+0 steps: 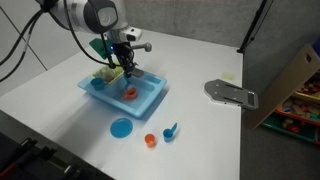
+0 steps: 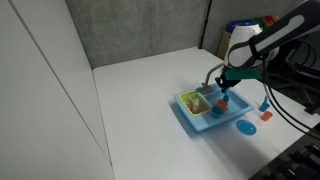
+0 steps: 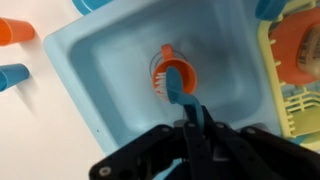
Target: Remove the folk from the orange cup and put it in the blue cup
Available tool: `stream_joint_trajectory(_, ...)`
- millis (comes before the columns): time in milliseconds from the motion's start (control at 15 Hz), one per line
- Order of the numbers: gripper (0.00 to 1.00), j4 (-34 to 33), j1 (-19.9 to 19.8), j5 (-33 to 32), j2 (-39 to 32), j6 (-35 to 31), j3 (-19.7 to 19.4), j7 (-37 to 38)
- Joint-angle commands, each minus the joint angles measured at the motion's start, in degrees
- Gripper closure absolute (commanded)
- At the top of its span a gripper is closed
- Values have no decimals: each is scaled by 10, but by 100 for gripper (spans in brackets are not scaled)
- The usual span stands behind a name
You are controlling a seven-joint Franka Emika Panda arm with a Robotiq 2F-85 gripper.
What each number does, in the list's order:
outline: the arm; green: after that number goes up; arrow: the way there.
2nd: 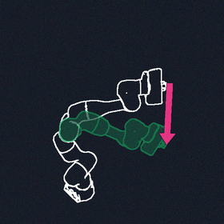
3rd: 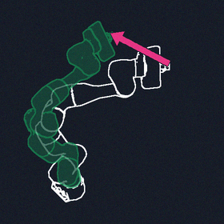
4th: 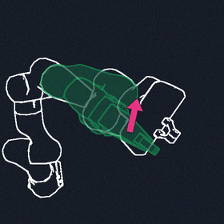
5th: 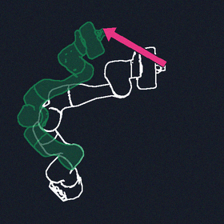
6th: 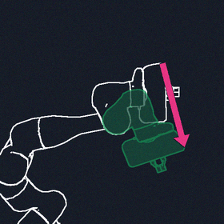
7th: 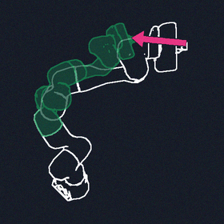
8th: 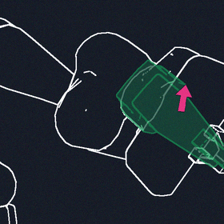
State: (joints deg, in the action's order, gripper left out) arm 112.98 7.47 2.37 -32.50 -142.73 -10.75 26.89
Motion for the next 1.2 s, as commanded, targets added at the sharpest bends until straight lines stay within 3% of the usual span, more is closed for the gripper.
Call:
stream_joint_trajectory(0,96,32,-4,-5,60,20,11,3)
stream_joint_trajectory(533,96,84,-1,-6,162,47,53,-9)
stream_joint_trajectory(1133,96,164,-10,15,228,61,107,-46)
